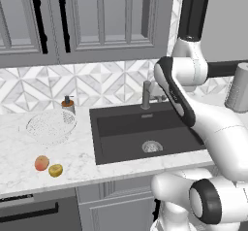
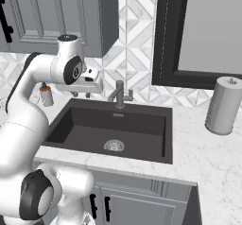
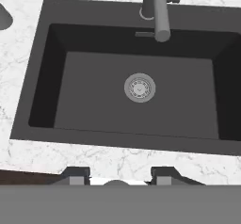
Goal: Put the colander in the sink, put the kiwi, peach in the colander, and turn on the sink faucet and pour water over the colander.
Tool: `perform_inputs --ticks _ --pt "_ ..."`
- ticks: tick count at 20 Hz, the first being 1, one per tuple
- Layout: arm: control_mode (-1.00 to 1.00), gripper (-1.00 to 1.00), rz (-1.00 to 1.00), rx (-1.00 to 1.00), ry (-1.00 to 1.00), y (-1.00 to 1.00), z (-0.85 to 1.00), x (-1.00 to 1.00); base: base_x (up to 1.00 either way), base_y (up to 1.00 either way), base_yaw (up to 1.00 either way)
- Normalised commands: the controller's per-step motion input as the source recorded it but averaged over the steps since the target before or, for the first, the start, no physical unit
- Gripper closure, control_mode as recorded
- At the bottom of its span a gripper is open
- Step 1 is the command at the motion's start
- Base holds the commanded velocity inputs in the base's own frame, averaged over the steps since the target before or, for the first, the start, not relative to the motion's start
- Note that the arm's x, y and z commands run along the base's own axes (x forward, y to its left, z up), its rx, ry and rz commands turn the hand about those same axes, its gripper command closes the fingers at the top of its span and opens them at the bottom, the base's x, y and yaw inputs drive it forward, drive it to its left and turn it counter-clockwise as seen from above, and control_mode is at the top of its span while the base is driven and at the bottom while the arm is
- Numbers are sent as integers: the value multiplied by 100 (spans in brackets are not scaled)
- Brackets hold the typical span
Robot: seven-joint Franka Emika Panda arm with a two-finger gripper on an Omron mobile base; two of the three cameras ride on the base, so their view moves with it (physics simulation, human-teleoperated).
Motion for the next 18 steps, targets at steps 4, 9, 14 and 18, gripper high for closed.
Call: perform_inputs --ticks 4,9,14,18 --pt "-100 -100 0 0 5 29 -11 -7 0 0 0" --pt "-100 -100 0 -3 8 100 -40 0 0 0 0" --pt "-100 -100 0 0 9 100 -36 0 0 0 0" --pt "-100 -100 2 0 5 82 -26 15 0 0 0"
